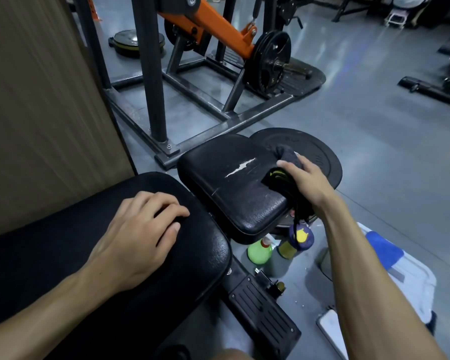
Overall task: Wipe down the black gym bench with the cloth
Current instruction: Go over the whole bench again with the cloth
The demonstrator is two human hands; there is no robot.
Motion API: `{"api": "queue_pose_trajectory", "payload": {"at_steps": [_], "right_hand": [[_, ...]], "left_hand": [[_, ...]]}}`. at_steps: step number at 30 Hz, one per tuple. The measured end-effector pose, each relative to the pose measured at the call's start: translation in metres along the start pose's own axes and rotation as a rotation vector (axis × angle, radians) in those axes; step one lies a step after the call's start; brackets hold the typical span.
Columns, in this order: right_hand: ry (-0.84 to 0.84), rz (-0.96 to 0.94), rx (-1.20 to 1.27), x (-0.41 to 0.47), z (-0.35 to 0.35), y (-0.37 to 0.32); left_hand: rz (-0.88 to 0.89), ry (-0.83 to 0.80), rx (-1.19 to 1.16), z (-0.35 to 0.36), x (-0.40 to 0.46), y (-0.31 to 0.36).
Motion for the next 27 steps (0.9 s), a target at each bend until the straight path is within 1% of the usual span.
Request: {"api": "queue_pose_trajectory", "payload": {"at_steps": [2, 5, 7, 9, 11, 15, 18, 20, 22, 24, 26, 27], "right_hand": [[-0.044, 0.003, -0.016, 0.002, 0.002, 0.000], [-0.007, -0.053, 0.039, -0.022, 0.001, 0.009], [-0.017, -0.073, 0.049, -0.033, -0.001, 0.012], [-0.044, -0.080, -0.022, -0.025, -0.002, 0.006], [-0.113, -0.067, -0.142, -0.001, 0.005, -0.008], [-0.226, -0.019, -0.451, 0.067, 0.048, -0.040], [-0.235, -0.067, -0.589, 0.090, 0.086, -0.058], [-0.206, -0.111, -0.673, 0.086, 0.086, -0.060], [-0.209, -0.098, -0.676, 0.078, 0.068, -0.048], [-0.254, -0.021, -0.617, 0.073, 0.052, -0.034], [-0.299, 0.025, -0.614, 0.078, 0.052, -0.031], [-0.315, 0.018, -0.635, 0.085, 0.059, -0.034]], "left_hand": [[-0.009, -0.001, -0.006, -0.001, 0.000, 0.000], [-0.012, -0.003, -0.008, -0.002, -0.002, 0.001], [-0.004, 0.003, -0.011, -0.002, -0.002, 0.001], [-0.004, 0.018, -0.020, -0.002, -0.001, 0.000], [-0.002, 0.032, -0.025, -0.002, 0.001, -0.001], [-0.002, 0.024, -0.034, 0.000, 0.002, -0.003], [-0.013, 0.014, -0.041, -0.001, 0.003, -0.004], [-0.015, 0.008, -0.035, -0.001, 0.001, -0.003], [-0.016, 0.003, -0.041, 0.000, 0.001, -0.003], [-0.014, 0.004, -0.052, 0.001, 0.001, -0.004], [-0.012, 0.010, -0.052, 0.002, 0.002, -0.004], [-0.010, 0.015, -0.048, 0.002, 0.003, -0.004]]}}
Point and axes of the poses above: each hand's wrist, its own x-axis towards the middle knuckle, its own z-axis out of the palm, y = z × x, the point moved 10 cm from there along x, towards the middle knuckle, and after that the axes turned 9 degrees about x, right-handed, at the moved point
